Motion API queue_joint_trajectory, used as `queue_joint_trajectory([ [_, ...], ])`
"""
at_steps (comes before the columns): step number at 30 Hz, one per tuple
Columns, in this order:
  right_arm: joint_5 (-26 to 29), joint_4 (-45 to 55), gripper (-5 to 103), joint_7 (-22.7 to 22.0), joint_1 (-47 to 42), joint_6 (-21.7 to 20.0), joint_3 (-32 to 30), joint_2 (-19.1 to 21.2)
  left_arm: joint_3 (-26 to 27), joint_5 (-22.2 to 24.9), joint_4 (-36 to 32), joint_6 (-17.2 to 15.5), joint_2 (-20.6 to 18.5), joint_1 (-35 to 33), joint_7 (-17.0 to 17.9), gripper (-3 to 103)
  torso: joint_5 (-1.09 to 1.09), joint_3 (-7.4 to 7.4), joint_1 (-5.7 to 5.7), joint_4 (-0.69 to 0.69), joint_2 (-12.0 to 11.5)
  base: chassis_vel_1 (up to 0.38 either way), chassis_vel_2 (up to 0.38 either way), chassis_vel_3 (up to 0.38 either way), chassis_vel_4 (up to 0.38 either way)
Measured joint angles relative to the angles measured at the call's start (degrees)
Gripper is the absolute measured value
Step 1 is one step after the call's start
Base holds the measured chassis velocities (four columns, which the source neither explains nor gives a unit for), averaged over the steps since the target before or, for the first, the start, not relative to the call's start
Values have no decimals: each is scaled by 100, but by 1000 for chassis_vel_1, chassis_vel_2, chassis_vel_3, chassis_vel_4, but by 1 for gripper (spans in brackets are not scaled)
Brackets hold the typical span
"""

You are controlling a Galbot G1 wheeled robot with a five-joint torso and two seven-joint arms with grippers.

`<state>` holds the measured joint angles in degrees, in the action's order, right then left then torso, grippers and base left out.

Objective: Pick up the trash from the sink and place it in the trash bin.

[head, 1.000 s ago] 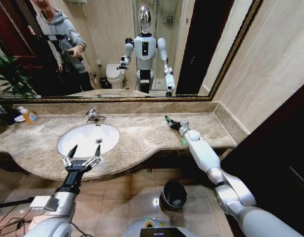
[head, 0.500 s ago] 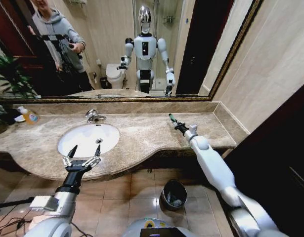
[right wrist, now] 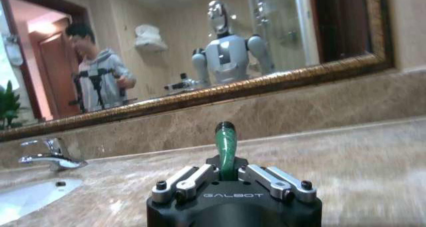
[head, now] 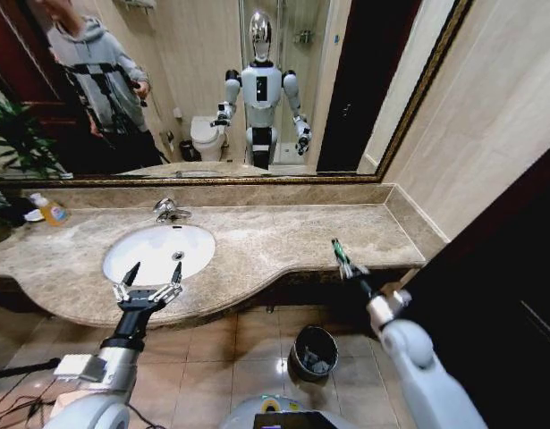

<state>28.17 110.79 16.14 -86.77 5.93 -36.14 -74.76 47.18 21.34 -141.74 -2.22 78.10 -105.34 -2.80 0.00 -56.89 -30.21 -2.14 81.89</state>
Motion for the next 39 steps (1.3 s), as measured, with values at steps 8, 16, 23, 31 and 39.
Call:
queue_joint_trajectory([
  [8,-79,-93,9,479,-1237,1013,-440,-947,0,0,-1,0,0,0,0,100,-2,0,0,3,0,0,0,0,0],
  [16,-61,-631,9,602,-1543,1542,-542,-1005,0,0,-1,0,0,0,0,100,-1,-1,-1,3,-1,0,0,0,0],
  [23,-112,-1589,9,644,-1416,2074,-368,-978,0,0,0,0,-1,0,0,100,0,-1,-1,3,-1,0,0,0,0],
  [31,-60,-2351,9,235,-824,1442,-37,-1077,0,0,-1,0,0,0,0,100,0,-1,-1,3,-1,0,0,0,0],
  [39,-313,-3535,9,54,126,884,75,-1160,0,0,0,0,-1,0,0,100,-1,-2,-2,3,-1,0,0,0,0],
])
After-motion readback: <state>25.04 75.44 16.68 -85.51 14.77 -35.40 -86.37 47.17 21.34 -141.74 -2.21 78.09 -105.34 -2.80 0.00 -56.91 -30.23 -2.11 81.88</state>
